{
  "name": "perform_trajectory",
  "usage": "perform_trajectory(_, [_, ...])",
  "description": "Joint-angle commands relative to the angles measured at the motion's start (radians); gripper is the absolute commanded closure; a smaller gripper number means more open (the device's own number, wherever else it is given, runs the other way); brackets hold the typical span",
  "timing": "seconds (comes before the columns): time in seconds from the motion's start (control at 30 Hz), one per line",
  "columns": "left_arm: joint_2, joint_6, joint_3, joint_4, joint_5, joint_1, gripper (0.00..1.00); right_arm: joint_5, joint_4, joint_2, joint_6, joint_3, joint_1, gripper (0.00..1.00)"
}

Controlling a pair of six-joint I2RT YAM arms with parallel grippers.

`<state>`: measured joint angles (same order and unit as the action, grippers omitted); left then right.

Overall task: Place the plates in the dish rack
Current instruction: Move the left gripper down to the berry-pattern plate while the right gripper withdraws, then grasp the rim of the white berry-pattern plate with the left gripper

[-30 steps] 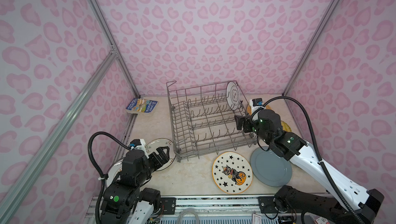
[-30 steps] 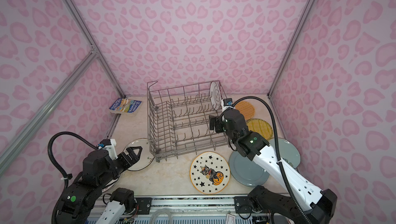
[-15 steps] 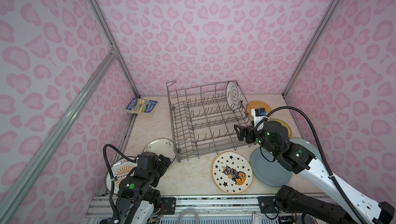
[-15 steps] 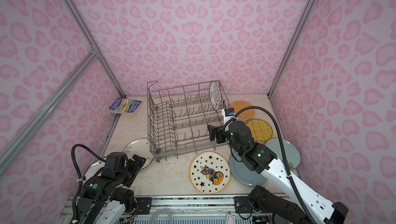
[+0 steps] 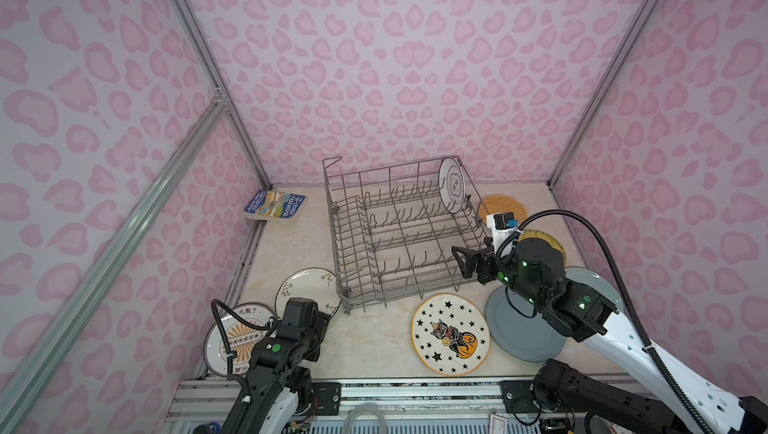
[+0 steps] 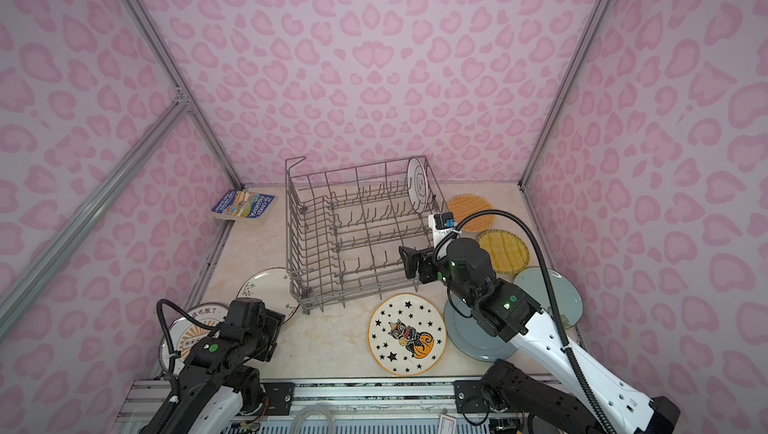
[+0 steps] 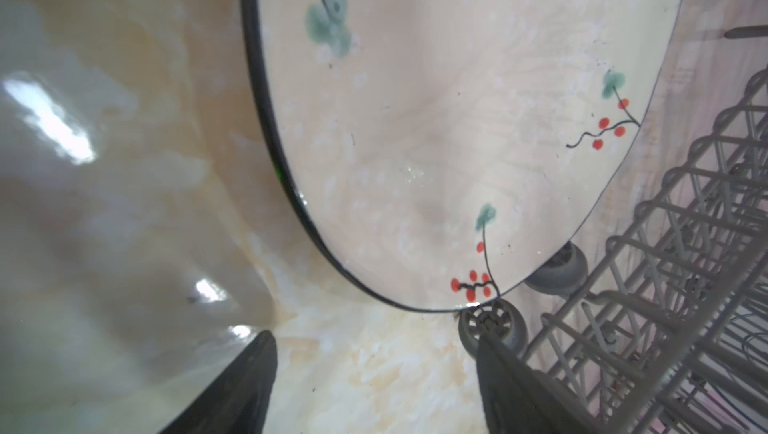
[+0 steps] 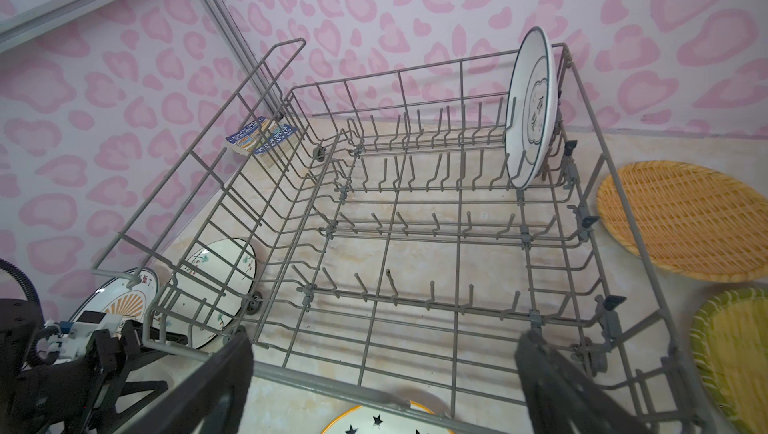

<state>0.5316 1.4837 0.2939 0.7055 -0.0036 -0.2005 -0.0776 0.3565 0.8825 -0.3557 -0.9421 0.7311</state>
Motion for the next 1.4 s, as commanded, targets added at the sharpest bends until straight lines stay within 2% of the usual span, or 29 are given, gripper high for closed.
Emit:
perform_trajectory(0.0, [0.008,0.089,-0.022,-0.097,-0.071,0.000,0.24,0.004,-0.015,-0.002,-0.006,-0.008,0.004,0.02])
perform_trajectory(0.13, [-0.004,0.164,-0.092,-0.188,-0.127,0.002,0.28,0.004,0.015,0.007,-0.006,-0.028,0.007,0.02])
perform_trajectory(0.27, [0.042,0.219,-0.146,-0.315,-0.168,0.002,0.31,0.014,0.042,0.008,-0.009,-0.051,0.016,0.02])
perform_trajectory(0.4, [0.127,0.219,-0.157,-0.439,-0.209,0.009,0.32,0.059,0.051,0.043,-0.023,-0.078,0.034,0.02])
perform_trajectory(0.5, [0.222,0.191,-0.145,-0.541,-0.219,0.024,0.32,0.043,0.050,0.061,-0.029,-0.088,0.070,0.02])
perform_trajectory(0.73, [0.529,0.078,-0.077,-0.778,-0.113,0.115,0.32,0.034,0.036,0.067,-0.044,-0.096,0.110,0.02])
perform_trajectory(0.97, [0.694,0.014,-0.041,-0.956,0.013,0.242,0.30,0.025,0.035,0.057,-0.054,-0.093,0.129,0.02])
perform_trajectory(1.07, [0.776,0.025,-0.042,-1.030,0.083,0.285,0.29,0.002,0.027,0.048,-0.057,-0.084,0.142,0.02])
perform_trajectory(1.23, [0.816,0.046,-0.059,-1.092,0.123,0.333,0.29,-0.011,-0.005,0.044,-0.071,-0.060,0.157,0.02])
perform_trajectory(1.37, [0.856,0.044,-0.055,-1.107,0.144,0.367,0.38,-0.011,-0.019,0.042,-0.076,-0.049,0.171,0.02])
